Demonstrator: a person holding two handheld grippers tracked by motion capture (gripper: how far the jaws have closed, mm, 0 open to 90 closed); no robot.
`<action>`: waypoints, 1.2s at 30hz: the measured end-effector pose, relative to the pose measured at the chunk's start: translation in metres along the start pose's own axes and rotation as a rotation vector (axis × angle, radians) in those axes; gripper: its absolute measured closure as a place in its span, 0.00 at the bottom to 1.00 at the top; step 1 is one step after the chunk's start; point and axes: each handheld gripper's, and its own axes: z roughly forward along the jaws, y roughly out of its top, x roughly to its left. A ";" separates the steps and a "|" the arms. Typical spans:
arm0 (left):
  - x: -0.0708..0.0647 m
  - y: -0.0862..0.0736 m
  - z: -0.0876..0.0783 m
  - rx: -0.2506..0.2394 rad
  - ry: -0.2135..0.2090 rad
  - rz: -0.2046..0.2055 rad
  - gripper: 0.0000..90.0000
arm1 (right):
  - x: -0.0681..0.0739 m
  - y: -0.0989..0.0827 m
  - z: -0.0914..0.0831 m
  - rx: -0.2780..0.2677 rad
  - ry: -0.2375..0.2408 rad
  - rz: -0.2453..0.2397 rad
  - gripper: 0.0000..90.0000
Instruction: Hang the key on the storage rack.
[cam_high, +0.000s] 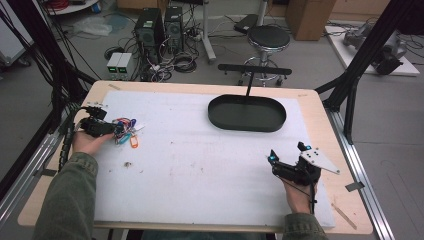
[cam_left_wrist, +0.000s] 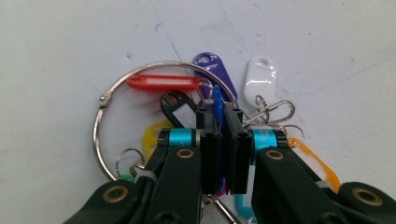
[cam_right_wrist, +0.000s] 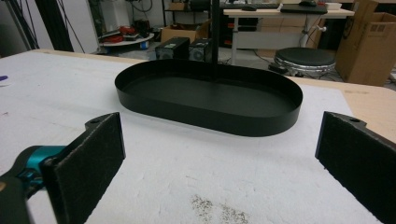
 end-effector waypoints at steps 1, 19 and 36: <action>0.000 0.000 -0.001 -0.013 -0.003 -0.010 0.96 | 0.000 0.000 0.000 0.000 0.001 0.000 0.00; -0.010 0.012 -0.027 -0.136 0.008 0.029 0.96 | 0.000 0.000 -0.001 -0.005 0.005 0.008 0.01; -0.026 0.048 -0.062 -0.197 0.011 0.080 0.96 | -0.001 0.001 -0.002 -0.020 0.006 0.009 0.01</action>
